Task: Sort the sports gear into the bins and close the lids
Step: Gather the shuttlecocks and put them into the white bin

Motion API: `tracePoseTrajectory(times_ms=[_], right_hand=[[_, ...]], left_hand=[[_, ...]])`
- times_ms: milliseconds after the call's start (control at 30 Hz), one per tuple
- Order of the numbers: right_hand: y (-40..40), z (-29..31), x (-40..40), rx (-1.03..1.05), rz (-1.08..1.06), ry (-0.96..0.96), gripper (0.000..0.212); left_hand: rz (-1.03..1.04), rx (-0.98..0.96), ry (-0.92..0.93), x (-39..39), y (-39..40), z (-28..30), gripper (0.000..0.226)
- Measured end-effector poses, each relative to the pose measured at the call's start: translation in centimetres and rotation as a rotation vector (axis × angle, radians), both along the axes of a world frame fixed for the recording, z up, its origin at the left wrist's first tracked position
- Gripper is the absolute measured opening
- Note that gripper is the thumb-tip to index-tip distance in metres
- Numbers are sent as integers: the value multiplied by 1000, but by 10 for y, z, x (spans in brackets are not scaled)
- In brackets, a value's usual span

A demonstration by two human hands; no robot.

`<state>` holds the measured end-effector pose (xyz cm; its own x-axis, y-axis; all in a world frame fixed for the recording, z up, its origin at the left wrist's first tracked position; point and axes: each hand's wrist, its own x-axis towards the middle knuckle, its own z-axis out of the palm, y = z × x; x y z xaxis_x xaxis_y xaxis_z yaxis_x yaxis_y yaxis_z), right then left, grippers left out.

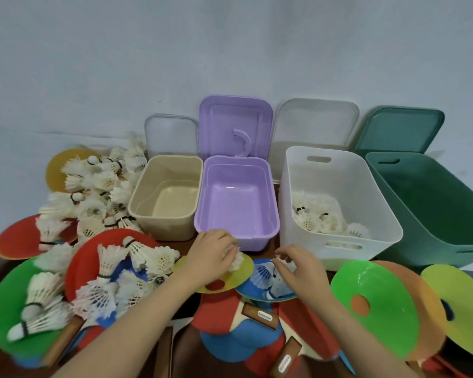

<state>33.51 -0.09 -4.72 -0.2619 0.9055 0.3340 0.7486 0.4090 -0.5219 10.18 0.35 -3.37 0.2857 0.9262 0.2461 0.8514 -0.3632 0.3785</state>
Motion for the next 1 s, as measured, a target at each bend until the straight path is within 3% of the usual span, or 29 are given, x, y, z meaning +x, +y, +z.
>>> tracePoseTrajectory(times_ms=[167,233,333,467,633,733,1000], right_hand=[[-2,-20,-3,-332,-128,-275,38],[-4,-23,-6,-402,-163,-263,31],[-3,-26,-7,-424,-193,-173,22],[-10,-22,-8,-345,-184,-86,20],[-26,-7,-15,-147,-148,70,18],[-30,6,-19,-37,-150,108,15],[-18,61,-12,255,-160,258,20]], left_hand=[[50,-259,153,-5,-3,-25,48],[47,-358,221,-4,0,-31,51],[64,-420,165,-2,4,-37,46],[67,-289,38,-6,1,-34,34],[-1,-114,-30,-16,-14,-16,72],[-24,-18,-87,-20,-19,-1,80],[-60,186,-177,-1,-4,47,63]])
